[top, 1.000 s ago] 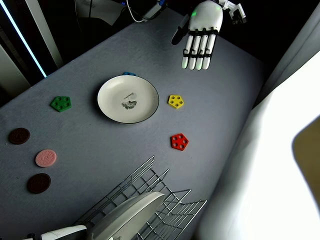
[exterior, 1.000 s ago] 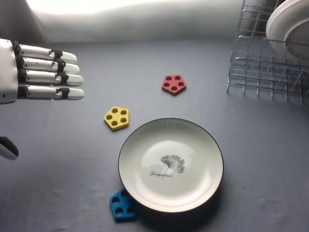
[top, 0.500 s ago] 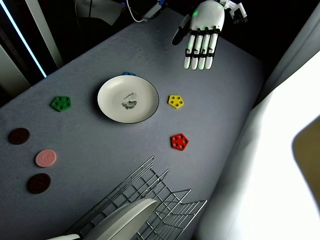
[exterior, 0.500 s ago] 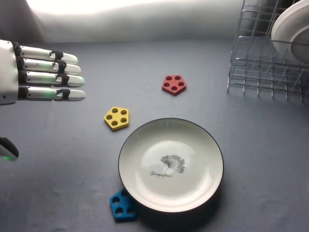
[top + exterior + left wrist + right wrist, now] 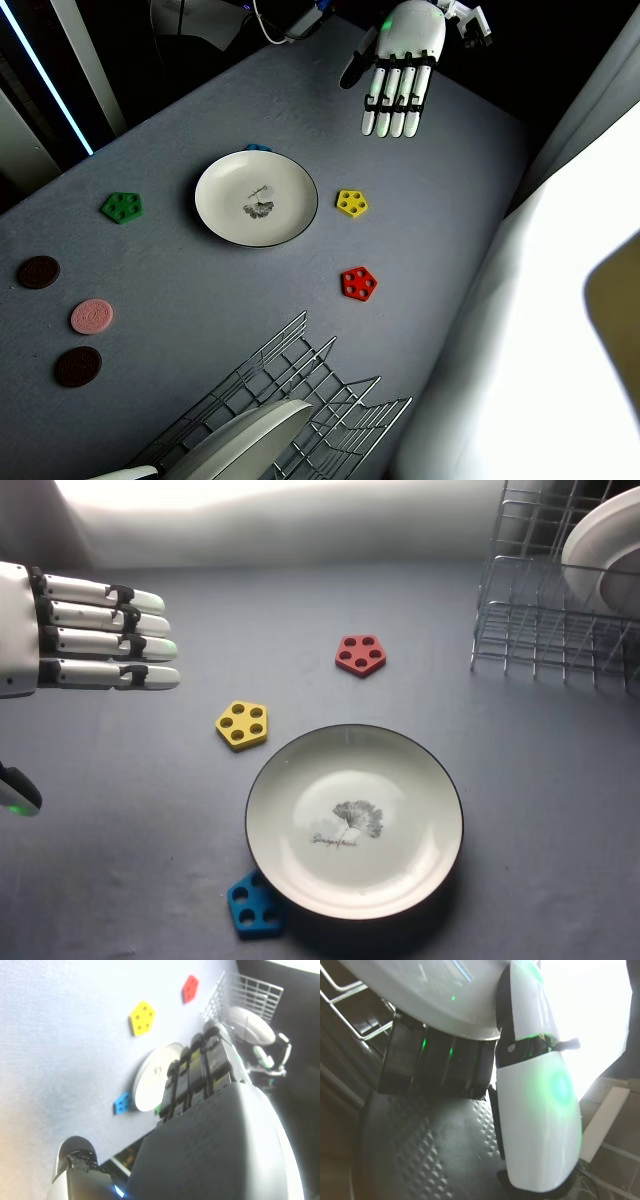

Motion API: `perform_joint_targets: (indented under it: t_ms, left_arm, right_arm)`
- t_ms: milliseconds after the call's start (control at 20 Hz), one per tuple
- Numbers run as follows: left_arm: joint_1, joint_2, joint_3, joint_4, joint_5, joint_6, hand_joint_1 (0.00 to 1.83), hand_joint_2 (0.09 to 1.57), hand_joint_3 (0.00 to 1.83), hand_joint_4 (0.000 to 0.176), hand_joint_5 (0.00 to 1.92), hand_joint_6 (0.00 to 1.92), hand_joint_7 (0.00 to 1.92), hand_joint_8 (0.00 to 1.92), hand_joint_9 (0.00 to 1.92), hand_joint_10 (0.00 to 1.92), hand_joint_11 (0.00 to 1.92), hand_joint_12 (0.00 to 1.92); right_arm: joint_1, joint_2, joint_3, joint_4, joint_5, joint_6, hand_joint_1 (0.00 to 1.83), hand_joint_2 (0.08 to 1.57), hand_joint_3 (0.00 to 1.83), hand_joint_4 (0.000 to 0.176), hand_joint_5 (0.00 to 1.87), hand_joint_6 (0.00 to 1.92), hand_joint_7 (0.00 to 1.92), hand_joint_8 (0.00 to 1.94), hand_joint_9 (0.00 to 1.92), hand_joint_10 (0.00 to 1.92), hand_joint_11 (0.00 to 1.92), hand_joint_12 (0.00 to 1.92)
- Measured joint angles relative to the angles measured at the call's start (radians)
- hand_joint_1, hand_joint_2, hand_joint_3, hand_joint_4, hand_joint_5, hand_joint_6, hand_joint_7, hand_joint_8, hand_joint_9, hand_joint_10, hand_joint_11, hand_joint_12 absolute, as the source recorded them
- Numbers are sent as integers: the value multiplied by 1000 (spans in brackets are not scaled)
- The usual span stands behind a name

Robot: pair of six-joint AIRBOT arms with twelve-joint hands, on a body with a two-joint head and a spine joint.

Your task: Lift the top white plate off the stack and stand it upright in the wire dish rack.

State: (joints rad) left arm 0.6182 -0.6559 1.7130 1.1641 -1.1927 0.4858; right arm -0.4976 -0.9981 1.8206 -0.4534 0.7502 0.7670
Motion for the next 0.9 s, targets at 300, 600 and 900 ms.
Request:
perform_joint_targets:
  t_ms: [300, 600, 900]
  left_arm:
    - [0, 3, 0, -2, 3, 0, 110, 869, 0, 0, 51, 4, 66, 3, 68, 3, 81, 5]
    - [0, 5, 0, -2, 1, 0, 127, 869, 0, 0, 41, 2, 60, 5, 63, 5, 70, 4]
    - [0, 6, 0, -2, 1, 0, 113, 872, 1, 0, 45, 5, 68, 4, 73, 5, 81, 9]
  right_arm:
    - [-13, 0, -3, 9, 8, 0, 1244, 1090, 2, 0, 977, 1071, 1099, 699, 1081, 141, 1165, 60]
    - [-19, 0, -3, 15, 8, 1, 1166, 1110, 1, 0, 980, 962, 960, 33, 1069, 0, 1172, 37]
    - [-19, 5, -8, 16, 35, 4, 1120, 963, 0, 0, 770, 3, 789, 0, 864, 0, 1017, 0]
